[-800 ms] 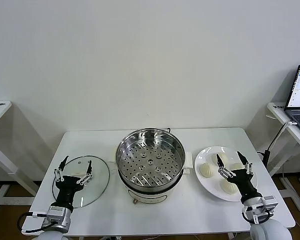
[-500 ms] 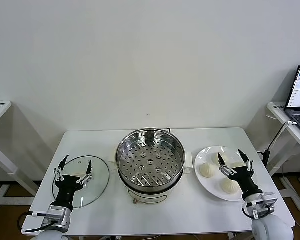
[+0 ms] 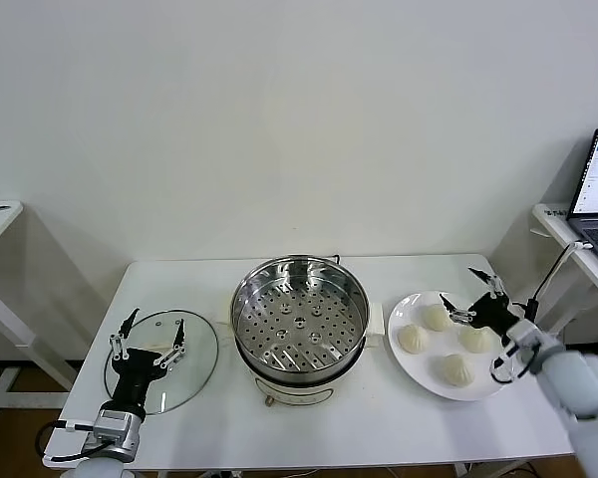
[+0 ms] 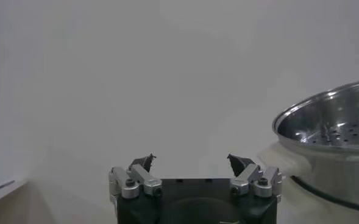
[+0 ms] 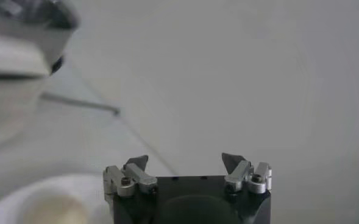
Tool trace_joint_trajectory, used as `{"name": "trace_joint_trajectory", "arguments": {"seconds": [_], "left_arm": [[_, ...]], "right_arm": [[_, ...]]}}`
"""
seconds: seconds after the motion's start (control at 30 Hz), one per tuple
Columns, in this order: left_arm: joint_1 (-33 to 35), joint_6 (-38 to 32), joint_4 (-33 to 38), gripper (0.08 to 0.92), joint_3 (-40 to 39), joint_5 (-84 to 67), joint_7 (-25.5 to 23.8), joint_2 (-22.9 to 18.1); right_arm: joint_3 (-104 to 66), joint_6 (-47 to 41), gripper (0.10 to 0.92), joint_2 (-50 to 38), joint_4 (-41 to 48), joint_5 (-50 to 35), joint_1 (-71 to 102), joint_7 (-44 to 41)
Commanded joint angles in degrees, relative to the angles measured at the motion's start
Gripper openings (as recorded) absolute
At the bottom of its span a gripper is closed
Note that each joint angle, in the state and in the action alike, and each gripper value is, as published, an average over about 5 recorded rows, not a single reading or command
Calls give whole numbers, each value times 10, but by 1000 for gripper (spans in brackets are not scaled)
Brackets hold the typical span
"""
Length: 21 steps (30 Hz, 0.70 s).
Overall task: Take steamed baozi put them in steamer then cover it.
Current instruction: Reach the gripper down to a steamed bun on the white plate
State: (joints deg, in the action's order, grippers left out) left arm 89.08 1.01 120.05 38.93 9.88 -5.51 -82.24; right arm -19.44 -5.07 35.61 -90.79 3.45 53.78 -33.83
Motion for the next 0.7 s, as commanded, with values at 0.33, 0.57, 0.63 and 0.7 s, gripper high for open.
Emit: {"name": "trace_joint_trajectory", "arguments": {"seconds": [0.33, 0.57, 0.63, 0.7], "left_arm": [[-6, 4, -1, 823, -3, -1, 1, -5], [-8, 5, -6, 823, -1, -1, 1, -7], [-9, 6, -8, 823, -1, -1, 1, -8], [-9, 6, -9, 823, 0, -1, 1, -8]], "right_arm": [[514, -19, 823, -48, 205, 103, -499, -342], [547, -9, 823, 26, 289, 151, -529, -347], [549, -9, 823, 46, 306, 153, -530, -344], [551, -10, 823, 63, 318, 154, -529, -341]]}}
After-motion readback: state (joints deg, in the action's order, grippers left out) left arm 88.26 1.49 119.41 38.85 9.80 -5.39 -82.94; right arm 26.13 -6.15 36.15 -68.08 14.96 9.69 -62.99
